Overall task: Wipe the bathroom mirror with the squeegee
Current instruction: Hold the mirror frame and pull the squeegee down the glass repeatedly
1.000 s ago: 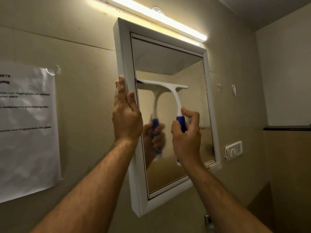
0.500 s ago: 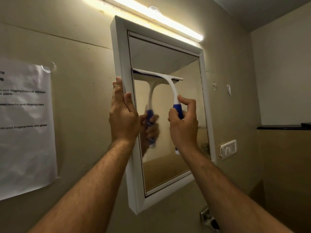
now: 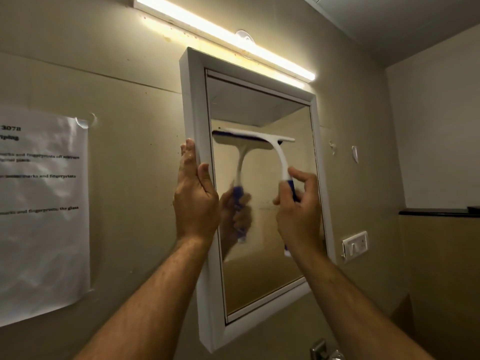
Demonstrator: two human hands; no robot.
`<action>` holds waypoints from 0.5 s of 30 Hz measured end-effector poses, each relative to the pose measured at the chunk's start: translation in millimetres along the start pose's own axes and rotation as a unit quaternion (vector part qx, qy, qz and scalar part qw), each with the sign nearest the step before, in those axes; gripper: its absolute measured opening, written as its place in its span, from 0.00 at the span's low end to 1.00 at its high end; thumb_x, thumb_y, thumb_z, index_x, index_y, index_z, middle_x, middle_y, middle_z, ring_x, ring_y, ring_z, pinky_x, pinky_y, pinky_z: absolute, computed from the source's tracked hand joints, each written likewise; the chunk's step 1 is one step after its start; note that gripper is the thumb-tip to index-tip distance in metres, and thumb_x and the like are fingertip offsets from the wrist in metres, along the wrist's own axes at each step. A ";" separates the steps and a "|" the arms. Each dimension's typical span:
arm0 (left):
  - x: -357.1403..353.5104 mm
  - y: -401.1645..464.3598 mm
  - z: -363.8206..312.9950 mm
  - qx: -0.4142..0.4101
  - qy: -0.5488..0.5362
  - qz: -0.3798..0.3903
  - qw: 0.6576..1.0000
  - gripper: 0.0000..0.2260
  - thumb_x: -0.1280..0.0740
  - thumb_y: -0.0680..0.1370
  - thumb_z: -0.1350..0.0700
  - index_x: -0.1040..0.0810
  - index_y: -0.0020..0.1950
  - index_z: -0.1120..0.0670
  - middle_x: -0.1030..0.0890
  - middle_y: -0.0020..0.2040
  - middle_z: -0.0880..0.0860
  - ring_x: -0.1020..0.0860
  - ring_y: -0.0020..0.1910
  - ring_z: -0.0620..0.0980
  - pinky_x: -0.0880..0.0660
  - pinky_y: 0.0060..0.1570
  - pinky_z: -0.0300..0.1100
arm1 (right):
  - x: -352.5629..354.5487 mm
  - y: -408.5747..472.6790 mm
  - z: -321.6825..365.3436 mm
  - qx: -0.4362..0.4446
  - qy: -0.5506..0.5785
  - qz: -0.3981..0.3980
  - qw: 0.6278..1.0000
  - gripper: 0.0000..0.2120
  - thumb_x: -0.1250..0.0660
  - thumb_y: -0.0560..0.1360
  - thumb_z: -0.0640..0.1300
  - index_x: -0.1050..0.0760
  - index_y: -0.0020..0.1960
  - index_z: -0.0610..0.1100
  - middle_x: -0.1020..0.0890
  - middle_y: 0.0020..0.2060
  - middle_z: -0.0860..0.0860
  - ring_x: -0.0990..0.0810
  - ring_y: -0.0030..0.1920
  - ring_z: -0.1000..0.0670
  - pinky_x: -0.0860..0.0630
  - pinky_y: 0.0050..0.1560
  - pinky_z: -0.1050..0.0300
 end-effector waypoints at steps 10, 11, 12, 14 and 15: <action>-1.4 -2.4 3.3 0.011 -0.001 -0.005 1.000 0.22 0.48 0.84 0.50 0.46 0.78 0.46 0.41 0.77 0.46 0.40 0.74 0.46 0.39 0.67 0.40 | 5.5 -44.0 -34.5 -0.028 0.007 -0.011 1.000 0.09 0.40 0.80 0.49 0.29 0.60 0.56 0.19 0.41 0.45 0.22 0.35 0.51 0.27 0.31 0.60; -1.4 -2.7 3.6 0.012 0.001 -0.005 1.000 0.22 0.48 0.84 0.50 0.46 0.78 0.46 0.41 0.77 0.46 0.39 0.74 0.47 0.38 0.66 0.40 | 9.0 -51.6 -40.5 -0.033 0.012 -0.012 0.999 0.09 0.40 0.81 0.49 0.28 0.59 0.57 0.19 0.41 0.44 0.22 0.35 0.51 0.27 0.32 0.59; -1.4 -3.0 3.7 0.011 0.003 -0.006 1.000 0.22 0.48 0.84 0.50 0.46 0.78 0.46 0.41 0.77 0.46 0.38 0.74 0.47 0.37 0.66 0.41 | 11.7 -55.6 -42.5 -0.035 0.022 -0.010 0.999 0.09 0.41 0.80 0.49 0.28 0.59 0.57 0.19 0.42 0.43 0.23 0.35 0.50 0.27 0.32 0.58; -1.3 -3.1 3.5 0.007 0.004 -0.008 1.000 0.22 0.48 0.84 0.50 0.45 0.78 0.46 0.41 0.77 0.46 0.38 0.74 0.47 0.37 0.66 0.41 | 12.3 -50.2 -35.4 -0.034 0.045 0.001 0.998 0.13 0.43 0.78 0.46 0.28 0.59 0.57 0.20 0.41 0.43 0.25 0.32 0.47 0.29 0.29 0.56; -1.4 -3.0 3.6 0.006 0.004 -0.008 1.000 0.22 0.48 0.84 0.50 0.45 0.78 0.46 0.41 0.77 0.46 0.38 0.74 0.47 0.37 0.66 0.41 | 10.2 -42.4 -27.0 -0.033 0.057 0.006 0.998 0.15 0.44 0.77 0.44 0.28 0.60 0.56 0.20 0.40 0.43 0.26 0.31 0.46 0.30 0.27 0.56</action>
Point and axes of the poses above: each hand's wrist, its own y-axis towards the middle knuckle, its own x-axis out of the back of the hand, z = x × y, the point moved 3 cm from there along y, towards the middle knuckle
